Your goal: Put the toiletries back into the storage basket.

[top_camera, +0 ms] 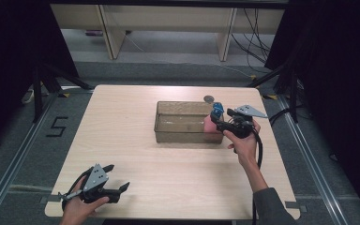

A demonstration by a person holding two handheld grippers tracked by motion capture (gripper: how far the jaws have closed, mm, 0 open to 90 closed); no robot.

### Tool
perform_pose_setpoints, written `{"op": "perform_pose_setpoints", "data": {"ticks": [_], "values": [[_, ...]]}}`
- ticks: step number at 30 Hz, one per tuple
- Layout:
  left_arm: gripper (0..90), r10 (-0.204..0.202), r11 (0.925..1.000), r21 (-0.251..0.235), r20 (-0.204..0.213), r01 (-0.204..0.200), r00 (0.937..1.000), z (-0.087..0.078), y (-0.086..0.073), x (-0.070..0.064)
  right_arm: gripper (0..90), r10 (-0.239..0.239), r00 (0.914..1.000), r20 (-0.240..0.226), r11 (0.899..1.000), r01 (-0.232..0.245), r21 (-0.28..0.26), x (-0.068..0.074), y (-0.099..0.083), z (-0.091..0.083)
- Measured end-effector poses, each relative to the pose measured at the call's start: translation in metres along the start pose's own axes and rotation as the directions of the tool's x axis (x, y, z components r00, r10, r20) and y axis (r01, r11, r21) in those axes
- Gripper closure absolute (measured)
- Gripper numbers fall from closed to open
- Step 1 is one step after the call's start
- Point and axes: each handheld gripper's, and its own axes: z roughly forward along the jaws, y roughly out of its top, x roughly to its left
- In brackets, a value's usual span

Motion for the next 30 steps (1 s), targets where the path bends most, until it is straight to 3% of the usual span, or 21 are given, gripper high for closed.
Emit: {"op": "perform_pose_setpoints", "data": {"ticks": [2,3,6,11,12,17,20,25,29,30], "values": [[14.9,-0.001,1.0,0.002,0.0,0.001,1.0,0.0,0.0,-0.001,22.3,-0.014,0.9999,-0.002,1.0,0.014,-0.017,0.001,0.0,-0.002],[14.9,-0.008,0.9999,0.007,-0.004,0.008,1.0,0.0,0.0,-0.001,22.0,0.033,0.9995,-0.003,0.999,-0.033,0.003,0.005,0.0,-0.005],[14.9,0.009,0.9999,0.013,-0.001,-0.009,1.0,0.0,0.0,-0.001,21.5,-0.017,0.9998,-0.002,1.0,0.017,-0.004,0.005,-0.001,-0.006],[14.9,0.004,1.0,0.004,-0.002,-0.004,1.0,0.0,0.0,-0.001,21.1,-0.046,0.9989,-0.001,0.999,0.046,0.003,0.009,-0.002,-0.009],[14.9,0.001,1.0,0.005,-0.003,-0.001,1.0,0.0,0.0,-0.001,21.1,-0.017,0.9998,0.004,1.0,0.017,0.002,0.011,-0.003,-0.011],[14.9,-0.017,0.9998,-0.006,-0.001,0.017,0.9999,0.0,0.0,-0.002,20.8,-0.016,0.9999,0.007,1.0,0.016,-0.002,0.012,-0.005,-0.014],[14.9,0.01,0.9999,0.008,-0.002,-0.01,0.9999,0.0,0.001,-0.001,20.8,-0.016,0.9999,0.003,1.0,0.016,0.002,0.014,-0.005,-0.018],[14.9,-0.004,1.0,0.0,-0.003,0.004,1.0,0.0,0.0,-0.001,20.7,-0.017,0.9998,0.005,1.0,0.017,-0.005,0.016,-0.009,-0.025],[14.9,-0.015,0.9999,-0.004,-0.002,0.015,0.9999,0.0,0.001,-0.002,20.4,-0.01,0.9999,-0.001,1.0,0.01,-0.001,0.018,-0.013,-0.029],[14.9,-0.011,0.9999,-0.001,-0.002,0.011,0.9999,0.0,0.001,-0.002,20.4,0.012,0.9999,-0.007,1.0,-0.012,0.006,0.02,-0.013,-0.03]]}}
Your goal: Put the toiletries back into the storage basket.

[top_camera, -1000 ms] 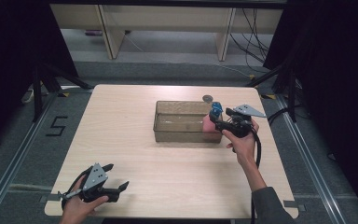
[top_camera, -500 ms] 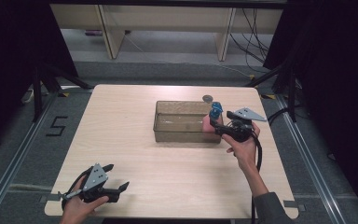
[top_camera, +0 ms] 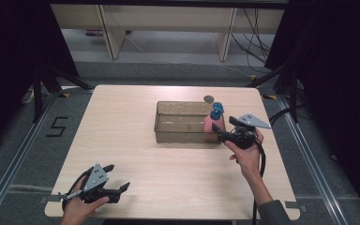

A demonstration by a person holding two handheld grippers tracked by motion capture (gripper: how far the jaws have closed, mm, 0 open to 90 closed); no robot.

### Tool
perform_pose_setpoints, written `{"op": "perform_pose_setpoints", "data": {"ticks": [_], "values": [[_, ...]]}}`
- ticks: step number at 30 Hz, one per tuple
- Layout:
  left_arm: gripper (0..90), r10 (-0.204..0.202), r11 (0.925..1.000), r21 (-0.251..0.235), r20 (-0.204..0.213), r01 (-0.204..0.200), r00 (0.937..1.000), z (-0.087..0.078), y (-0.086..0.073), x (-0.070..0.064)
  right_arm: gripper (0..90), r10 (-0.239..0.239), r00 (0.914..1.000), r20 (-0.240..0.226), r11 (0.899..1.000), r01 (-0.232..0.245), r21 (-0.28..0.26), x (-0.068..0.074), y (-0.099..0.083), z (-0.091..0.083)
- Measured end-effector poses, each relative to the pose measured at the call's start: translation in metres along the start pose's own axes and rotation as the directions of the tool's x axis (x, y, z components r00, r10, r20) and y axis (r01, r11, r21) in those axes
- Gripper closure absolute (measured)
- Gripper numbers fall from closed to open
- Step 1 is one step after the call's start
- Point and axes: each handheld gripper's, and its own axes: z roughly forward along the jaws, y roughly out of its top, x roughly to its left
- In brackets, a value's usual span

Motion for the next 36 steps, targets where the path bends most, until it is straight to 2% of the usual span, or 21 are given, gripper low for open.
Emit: {"op": "perform_pose_setpoints", "data": {"ticks": [1,6,8,9,12,13,14,16,17,19,21,22,24,25,26,29,30,32,33,35,36], "values": [[14.9,-0.004,1.0,-0.004,0.001,0.004,1.0,0.0,0.0,0.0,20.3,-0.024,0.9997,0.005,1.0,0.024,-0.008,-0.001,-0.001,0.0],[14.9,0.002,1.0,0.006,-0.006,-0.002,1.0,0.0,0.0,0.0,20.1,-0.022,0.9997,-0.005,1.0,0.022,-0.007,0.002,-0.003,-0.006],[14.9,0.001,1.0,0.005,-0.004,-0.001,1.0,0.0,0.0,0.0,20.1,-0.017,0.9997,-0.018,1.0,0.017,-0.011,0.003,-0.004,-0.008],[14.9,0.0,1.0,0.005,-0.005,0.0,1.0,0.0,0.0,0.0,20.1,0.008,0.9999,-0.009,1.0,-0.008,-0.002,0.006,-0.004,-0.01],[14.9,-0.005,1.0,0.0,-0.004,0.005,1.0,0.001,0.0,0.001,19.4,-0.031,0.9994,-0.018,0.999,0.031,-0.017,0.004,-0.005,-0.012],[14.9,-0.006,1.0,0.002,-0.004,0.006,1.0,0.001,0.0,0.001,19.2,0.0,0.9996,-0.027,1.0,0.0,-0.007,0.006,-0.005,-0.013],[14.8,-0.005,1.0,0.001,-0.004,0.005,1.0,0.001,0.001,0.001,19.4,-0.026,0.9994,-0.023,1.0,0.026,-0.013,0.006,-0.006,-0.014],[14.9,0.008,1.0,0.003,-0.005,-0.008,1.0,0.001,0.001,0.001,19.2,0.005,0.9995,-0.031,1.0,-0.005,-0.005,0.01,-0.008,-0.015],[14.9,0.014,0.9999,0.007,-0.003,-0.014,0.9999,0.001,0.001,0.001,19.2,-0.035,0.999,-0.029,0.999,0.034,-0.007,0.008,-0.009,-0.016],[14.9,0.012,0.9999,0.005,-0.005,-0.012,0.9999,0.0,0.001,0.001,18.8,-0.022,0.9996,-0.018,1.0,0.022,0.005,0.009,-0.011,-0.017],[14.9,0.007,1.0,-0.005,-0.003,-0.007,1.0,0.0,0.001,0.001,18.6,-0.016,0.9992,-0.038,1.0,0.016,0.002,0.008,-0.012,-0.018],[14.9,0.002,1.0,-0.001,-0.007,-0.002,1.0,0.0,0.001,0.0,18.5,0.009,0.9993,-0.036,1.0,-0.009,0.005,0.01,-0.013,-0.02],[14.9,-0.001,1.0,-0.007,-0.005,0.001,1.0,0.0,0.001,0.0,18.3,-0.033,0.9992,-0.021,0.999,0.033,0.004,0.007,-0.013,-0.021],[14.9,0.014,0.9999,-0.007,-0.003,-0.014,0.9999,0.0,0.001,0.001,18.3,0.009,0.9997,-0.025,1.0,-0.008,0.017,0.01,-0.014,-0.022],[14.9,0.0,1.0,-0.009,-0.003,0.0,1.0,0.0,0.001,0.0,18.2,-0.024,0.9995,-0.021,1.0,0.024,0.005,0.008,-0.014,-0.022],[14.9,0.001,1.0,-0.007,-0.001,-0.001,1.0,-0.001,0.0,-0.001,18.1,0.01,0.9995,-0.03,1.0,-0.01,0.003,0.011,-0.016,-0.024],[14.9,0.004,1.0,-0.007,0.0,-0.004,1.0,-0.001,0.0,0.0,18.1,-0.021,0.9994,-0.027,1.0,0.021,0.0,0.009,-0.016,-0.024],[14.9,0.014,0.9999,-0.005,-0.003,-0.014,0.9999,-0.001,0.0,0.0,18.0,-0.031,0.9993,-0.02,1.0,0.031,0.002,0.01,-0.017,-0.024],[14.9,0.002,1.0,-0.005,-0.004,-0.002,1.0,-0.001,0.0,0.0,18.0,0.004,0.9995,-0.03,1.0,-0.004,0.008,0.013,-0.017,-0.025],[14.9,0.014,0.9999,0.0,-0.005,-0.014,0.9999,-0.002,0.001,0.0,18.0,-0.001,0.9997,-0.026,1.0,0.001,0.014,0.014,-0.018,-0.026],[14.9,0.007,1.0,-0.007,-0.002,-0.007,1.0,-0.001,0.001,0.0,17.9,-0.014,0.9989,-0.044,1.0,0.014,0.008,0.013,-0.018,-0.026]]}}
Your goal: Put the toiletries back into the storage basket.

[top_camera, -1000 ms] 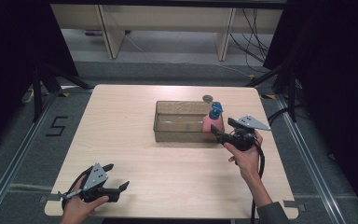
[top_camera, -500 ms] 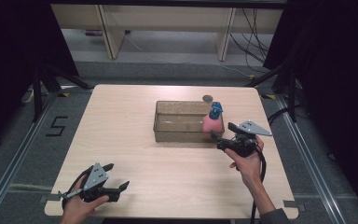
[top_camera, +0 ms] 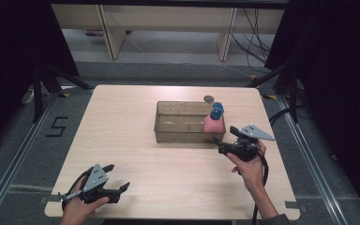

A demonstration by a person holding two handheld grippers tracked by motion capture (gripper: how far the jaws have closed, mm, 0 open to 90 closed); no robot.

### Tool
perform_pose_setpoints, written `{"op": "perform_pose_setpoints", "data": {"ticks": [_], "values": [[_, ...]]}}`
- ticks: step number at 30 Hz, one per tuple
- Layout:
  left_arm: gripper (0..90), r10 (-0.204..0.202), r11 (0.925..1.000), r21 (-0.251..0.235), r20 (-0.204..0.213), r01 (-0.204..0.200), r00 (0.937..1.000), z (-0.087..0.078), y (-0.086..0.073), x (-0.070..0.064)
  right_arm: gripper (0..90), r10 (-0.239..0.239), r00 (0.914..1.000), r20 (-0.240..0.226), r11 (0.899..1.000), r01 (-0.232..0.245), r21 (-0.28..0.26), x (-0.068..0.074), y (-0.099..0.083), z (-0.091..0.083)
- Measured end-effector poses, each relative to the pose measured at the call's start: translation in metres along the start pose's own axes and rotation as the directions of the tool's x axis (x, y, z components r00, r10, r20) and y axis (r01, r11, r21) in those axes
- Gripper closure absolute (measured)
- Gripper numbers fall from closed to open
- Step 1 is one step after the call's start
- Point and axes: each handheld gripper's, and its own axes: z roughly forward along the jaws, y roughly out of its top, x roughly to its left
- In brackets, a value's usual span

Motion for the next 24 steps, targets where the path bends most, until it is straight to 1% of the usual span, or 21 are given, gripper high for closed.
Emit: {"op": "perform_pose_setpoints", "data": {"ticks": [1,2,3,4,5,6,7,8,9,10,11,12,14,15,17,18,20,21,22,23,24], "values": [[14.9,-0.002,1.0,-0.001,0.0,0.002,1.0,0.0,0.0,0.0,17.9,-0.018,0.9998,0.011,1.0,0.018,-0.01,0.0,0.0,0.0],[14.9,-0.002,1.0,0.0,0.0,0.002,1.0,0.0,0.0,0.0,17.8,-0.008,0.9999,0.009,1.0,0.008,0.0,0.001,-0.001,-0.001],[14.9,-0.002,1.0,0.0,0.0,0.002,1.0,0.0,0.0,0.0,17.8,-0.011,0.9999,0.01,1.0,0.011,0.004,0.001,-0.001,-0.001],[14.9,-0.003,1.0,0.0,0.0,0.003,1.0,0.0,0.0,-0.001,17.8,0.004,0.9999,0.015,1.0,-0.004,0.007,0.003,-0.001,-0.002],[14.9,-0.002,1.0,0.0,-0.001,0.002,1.0,0.0,0.0,0.0,17.8,0.006,1.0,-0.002,1.0,-0.006,-0.001,0.003,-0.002,-0.002],[14.9,-0.002,1.0,0.001,0.0,0.002,1.0,0.0,0.0,-0.001,17.8,-0.013,0.9999,0.004,1.0,0.013,-0.007,0.002,-0.002,-0.003],[14.9,-0.004,1.0,-0.005,0.004,0.004,1.0,0.001,0.0,-0.001,17.8,0.014,0.9999,0.007,1.0,-0.014,0.01,0.004,-0.003,-0.004],[14.9,-0.004,1.0,-0.004,0.003,0.004,1.0,0.0,0.0,-0.001,17.8,0.003,1.0,-0.001,1.0,-0.003,0.009,0.003,-0.003,-0.005],[14.9,-0.003,1.0,-0.004,0.003,0.003,1.0,0.0,0.0,-0.001,17.8,-0.005,1.0,0.003,1.0,0.005,0.005,0.003,-0.003,-0.005],[14.9,-0.007,0.9999,-0.008,0.004,0.007,1.0,0.001,0.0,-0.001,17.8,0.016,0.9999,0.0,1.0,-0.016,0.01,0.005,-0.004,-0.006],[14.9,-0.007,0.9999,-0.007,0.004,0.007,1.0,0.001,0.0,-0.001,17.7,-0.021,0.9998,0.006,1.0,0.021,0.007,0.003,-0.004,-0.006],[14.9,-0.008,0.9999,-0.008,0.004,0.008,1.0,0.001,0.0,-0.001,17.6,-0.011,0.9999,0.009,1.0,0.011,0.011,0.004,-0.005,-0.006],[14.9,-0.001,1.0,-0.003,0.003,0.001,1.0,0.0,0.0,-0.001,17.1,0.001,0.9999,-0.011,1.0,-0.001,0.022,0.006,-0.006,-0.007],[14.9,-0.003,1.0,-0.006,0.004,0.003,1.0,0.0,0.0,-0.001,16.5,0.023,0.9997,-0.006,0.999,-0.023,0.025,0.009,-0.007,-0.008],[14.9,-0.005,1.0,-0.005,0.005,0.005,1.0,0.0,-0.001,-0.001,16.3,0.013,0.9999,-0.011,1.0,-0.013,0.01,0.01,-0.008,-0.007],[14.9,-0.005,1.0,-0.006,0.004,0.005,1.0,0.001,-0.001,-0.001,16.2,-0.015,0.9998,-0.013,1.0,0.015,0.007,0.01,-0.007,-0.008],[14.9,-0.001,1.0,-0.002,0.003,0.001,1.0,0.0,-0.001,-0.001,16.1,0.0,0.9996,-0.028,1.0,0.001,0.008,0.012,-0.008,-0.009],[14.9,-0.001,1.0,-0.002,0.003,0.001,1.0,0.0,-0.001,-0.001,16.0,-0.008,0.9998,-0.021,1.0,0.008,0.007,0.013,-0.008,-0.009],[14.9,-0.004,1.0,-0.006,0.004,0.004,1.0,0.0,-0.001,-0.001,16.0,0.012,0.9992,-0.038,1.0,-0.012,0.01,0.015,-0.01,-0.009],[14.9,-0.005,1.0,-0.006,0.004,0.005,1.0,0.0,-0.001,-0.001,15.9,0.01,0.9991,-0.041,1.0,-0.01,0.01,0.015,-0.011,-0.008],[14.9,-0.002,1.0,-0.004,0.004,0.002,1.0,0.0,0.0,-0.001,15.9,-0.016,0.9993,-0.033,1.0,0.016,0.009,0.015,-0.011,-0.008]]}}
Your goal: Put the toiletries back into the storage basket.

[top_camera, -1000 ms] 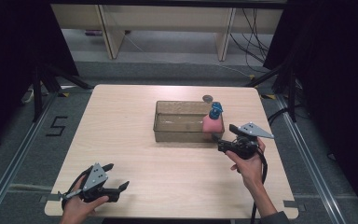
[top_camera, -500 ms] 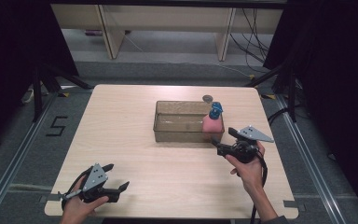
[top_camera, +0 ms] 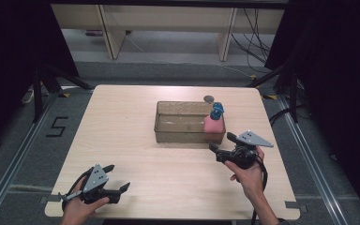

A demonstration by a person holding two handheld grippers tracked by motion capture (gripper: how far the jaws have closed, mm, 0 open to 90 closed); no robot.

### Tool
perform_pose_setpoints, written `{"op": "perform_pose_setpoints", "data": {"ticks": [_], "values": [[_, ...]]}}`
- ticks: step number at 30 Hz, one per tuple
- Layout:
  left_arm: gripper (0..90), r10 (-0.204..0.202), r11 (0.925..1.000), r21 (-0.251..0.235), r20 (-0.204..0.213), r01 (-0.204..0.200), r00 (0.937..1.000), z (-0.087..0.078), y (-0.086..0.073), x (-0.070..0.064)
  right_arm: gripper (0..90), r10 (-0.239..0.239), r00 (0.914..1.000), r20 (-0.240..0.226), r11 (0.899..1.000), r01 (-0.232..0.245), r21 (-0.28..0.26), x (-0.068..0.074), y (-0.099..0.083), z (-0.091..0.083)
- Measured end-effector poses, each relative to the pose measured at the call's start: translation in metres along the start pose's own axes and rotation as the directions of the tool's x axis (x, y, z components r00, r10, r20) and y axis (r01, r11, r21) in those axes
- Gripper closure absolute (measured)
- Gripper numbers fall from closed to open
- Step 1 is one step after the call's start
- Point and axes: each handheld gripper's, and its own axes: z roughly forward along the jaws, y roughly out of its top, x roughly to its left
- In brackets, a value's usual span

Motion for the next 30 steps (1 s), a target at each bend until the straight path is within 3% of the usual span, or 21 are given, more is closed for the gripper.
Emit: {"op": "perform_pose_setpoints", "data": {"ticks": [3,4,7,8,9,11,12,14,17,18,21,22,23,25,27,28,30], "values": [[14.9,0.0,1.0,0.003,-0.002,0.0,1.0,0.0,0.0,0.0,15.8,0.029,0.9994,-0.018,1.0,-0.028,0.006,0.004,-0.002,-0.001],[14.9,-0.004,1.0,-0.001,-0.001,0.004,1.0,0.0,0.0,0.0,15.8,-0.003,0.9999,-0.014,1.0,0.003,-0.003,0.003,-0.002,-0.001],[14.9,-0.003,1.0,-0.003,0.0,0.003,1.0,0.0,0.0,0.0,15.7,0.004,0.9998,-0.021,1.0,-0.004,0.012,0.006,-0.003,-0.003],[14.9,0.001,1.0,0.001,-0.001,-0.001,1.0,0.0,0.0,0.0,15.7,0.042,0.9988,-0.025,0.999,-0.042,0.022,0.01,-0.004,-0.003],[14.9,0.002,1.0,0.0,0.0,-0.002,1.0,0.0,0.0,0.0,15.8,0.009,0.9996,-0.026,1.0,-0.009,0.008,0.008,-0.004,-0.003],[14.9,-0.002,1.0,-0.002,0.0,0.002,1.0,0.0,0.0,0.0,15.7,0.002,0.9995,-0.031,1.0,-0.001,0.008,0.009,-0.005,-0.003],[14.9,-0.002,1.0,-0.001,0.001,0.002,1.0,0.0,0.0,0.0,15.7,0.034,0.9989,-0.033,0.999,-0.034,0.016,0.012,-0.006,-0.004],[14.9,-0.002,1.0,-0.002,0.0,0.002,1.0,0.0,0.0,0.0,15.7,0.006,0.9991,-0.041,1.0,-0.006,0.006,0.012,-0.007,-0.003],[14.9,0.002,1.0,0.001,0.0,-0.002,1.0,0.0,0.0,0.0,15.7,-0.002,0.9992,-0.041,1.0,0.003,0.018,0.014,-0.008,-0.005],[14.9,0.0,1.0,0.001,-0.001,0.0,1.0,0.0,0.0,0.0,15.7,0.025,0.9987,-0.045,0.999,-0.024,0.022,0.017,-0.009,-0.005],[14.9,0.001,1.0,0.001,0.0,-0.001,1.0,0.0,0.0,0.0,15.7,-0.006,0.9987,-0.051,1.0,0.007,0.018,0.016,-0.01,-0.005],[14.9,-0.002,1.0,-0.002,0.001,0.002,1.0,0.0,0.0,0.0,15.7,0.033,0.9977,-0.058,0.999,-0.032,0.024,0.02,-0.011,-0.005],[14.9,-0.002,1.0,-0.001,0.001,0.002,1.0,0.0,0.0,0.0,15.7,0.042,0.9973,-0.06,0.999,-0.041,0.022,0.021,-0.012,-0.005],[14.9,-0.003,1.0,-0.002,0.001,0.003,1.0,0.0,0.0,0.0,15.7,0.002,0.998,-0.063,1.0,-0.001,0.018,0.019,-0.012,-0.006],[14.9,0.001,1.0,0.0,0.0,-0.001,1.0,0.0,0.0,0.0,15.7,0.02,0.9966,-0.08,1.0,-0.018,0.025,0.02,-0.013,-0.007],[14.9,0.001,1.0,0.0,0.0,-0.001,1.0,0.0,0.0,0.0,15.7,0.028,0.9976,-0.064,0.999,-0.026,0.032,0.022,-0.014,-0.009],[14.9,-0.003,1.0,-0.002,0.0,0.003,1.0,0.0,0.0,0.0,15.7,0.008,0.9975,-0.07,1.0,-0.007,0.019,0.021,-0.015,-0.007]]}}
